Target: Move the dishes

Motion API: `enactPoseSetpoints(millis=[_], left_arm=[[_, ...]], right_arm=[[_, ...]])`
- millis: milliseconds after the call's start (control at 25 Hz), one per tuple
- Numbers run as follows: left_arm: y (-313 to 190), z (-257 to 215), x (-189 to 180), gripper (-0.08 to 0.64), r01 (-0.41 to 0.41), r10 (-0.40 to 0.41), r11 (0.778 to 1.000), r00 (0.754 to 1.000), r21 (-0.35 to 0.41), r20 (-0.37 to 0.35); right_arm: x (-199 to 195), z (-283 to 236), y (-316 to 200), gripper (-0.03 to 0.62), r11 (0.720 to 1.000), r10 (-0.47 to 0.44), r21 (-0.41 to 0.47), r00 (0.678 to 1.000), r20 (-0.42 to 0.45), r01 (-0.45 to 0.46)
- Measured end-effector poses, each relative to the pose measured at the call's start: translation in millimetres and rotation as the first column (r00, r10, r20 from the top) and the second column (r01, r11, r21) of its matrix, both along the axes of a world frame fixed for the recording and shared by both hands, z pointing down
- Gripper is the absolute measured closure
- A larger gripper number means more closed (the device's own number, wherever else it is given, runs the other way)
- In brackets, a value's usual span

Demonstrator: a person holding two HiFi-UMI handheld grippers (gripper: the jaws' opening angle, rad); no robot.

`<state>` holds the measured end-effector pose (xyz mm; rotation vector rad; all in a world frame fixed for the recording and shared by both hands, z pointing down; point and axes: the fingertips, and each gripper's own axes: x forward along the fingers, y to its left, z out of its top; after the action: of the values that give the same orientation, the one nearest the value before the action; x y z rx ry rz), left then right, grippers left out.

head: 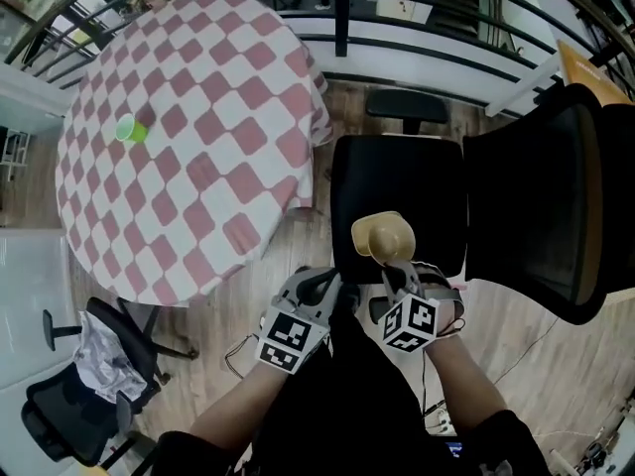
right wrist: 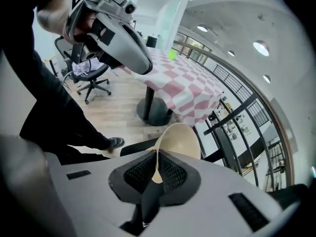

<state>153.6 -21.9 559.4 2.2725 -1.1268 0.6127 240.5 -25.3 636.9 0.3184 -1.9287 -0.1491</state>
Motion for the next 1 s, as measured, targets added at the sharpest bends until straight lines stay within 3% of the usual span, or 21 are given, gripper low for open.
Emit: enactPoseSetpoints(millis=[440, 600, 1000], left_arm=[[39, -124, -42, 0.555, 0.083, -0.081, 0.981, 0.997, 0.176, -0.019], [24, -156, -59, 0.555, 0.14, -0.142, 0.962, 0.99, 0.234, -0.009], [105, -179, -285, 0.555, 0.274, -0.281, 0.904, 0.959, 0.33, -0.026]], right_arm=[[-42, -128, 51, 0.563, 0.986, -0.158, 0.067, 0.984, 0.078, 0.153], [-59, -165, 23, 0.563, 0.974, -0.2, 0.121, 0.976, 0.086, 0.189], [-285, -173, 95, 0.563, 0.924, -0.352, 0.188, 0.933, 0.071, 0.334]])
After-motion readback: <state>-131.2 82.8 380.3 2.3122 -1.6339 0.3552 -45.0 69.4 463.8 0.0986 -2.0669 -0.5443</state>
